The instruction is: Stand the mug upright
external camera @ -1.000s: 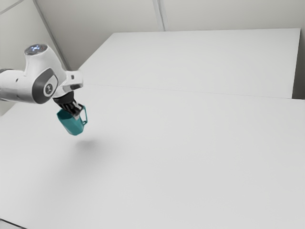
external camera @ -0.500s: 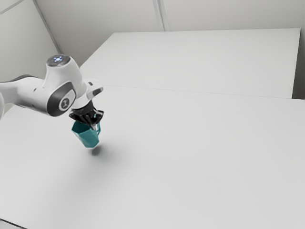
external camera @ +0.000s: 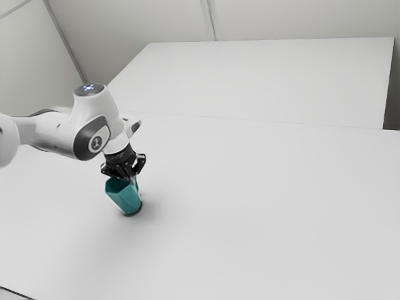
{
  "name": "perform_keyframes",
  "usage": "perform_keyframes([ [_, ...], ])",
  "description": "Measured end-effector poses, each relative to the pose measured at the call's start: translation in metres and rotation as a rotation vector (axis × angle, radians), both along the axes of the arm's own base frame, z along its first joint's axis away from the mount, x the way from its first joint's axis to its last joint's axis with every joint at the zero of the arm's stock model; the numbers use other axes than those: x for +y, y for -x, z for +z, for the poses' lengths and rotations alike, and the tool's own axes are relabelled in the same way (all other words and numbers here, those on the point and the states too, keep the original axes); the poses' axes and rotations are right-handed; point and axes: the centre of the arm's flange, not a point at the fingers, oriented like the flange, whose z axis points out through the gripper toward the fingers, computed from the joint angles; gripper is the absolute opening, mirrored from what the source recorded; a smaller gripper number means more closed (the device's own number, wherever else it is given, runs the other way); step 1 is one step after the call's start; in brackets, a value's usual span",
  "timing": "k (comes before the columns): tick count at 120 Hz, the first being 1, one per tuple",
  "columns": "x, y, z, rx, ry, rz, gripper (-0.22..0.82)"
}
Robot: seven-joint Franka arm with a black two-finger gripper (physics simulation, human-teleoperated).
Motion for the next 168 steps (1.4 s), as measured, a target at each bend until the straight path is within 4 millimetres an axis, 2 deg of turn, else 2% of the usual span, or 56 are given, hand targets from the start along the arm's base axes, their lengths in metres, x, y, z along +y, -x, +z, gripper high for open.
perform_keyframes([
  [16, 0.000, -0.001, -0.004, 0.000, 0.006, 0.055, -0.18],
  [42, -0.022, -0.001, 0.005, -0.018, 0.003, 0.071, 0.28],
  [54, -0.026, 0.000, 0.009, -0.025, 0.001, 0.087, 0.40],
  [68, -0.026, 0.001, 0.017, -0.033, -0.002, 0.108, 0.49],
  [78, -0.028, -0.002, 0.029, -0.045, -0.003, 0.119, 0.52],
  [102, -0.048, -0.018, 0.066, -0.073, -0.009, 0.075, 0.57],
  [130, -0.045, -0.049, 0.123, -0.068, -0.021, -0.039, 0.59],
  [144, -0.042, -0.055, 0.143, -0.057, -0.029, -0.087, 0.60],
  [168, -0.046, -0.074, 0.198, -0.067, -0.038, -0.179, 0.60],
])
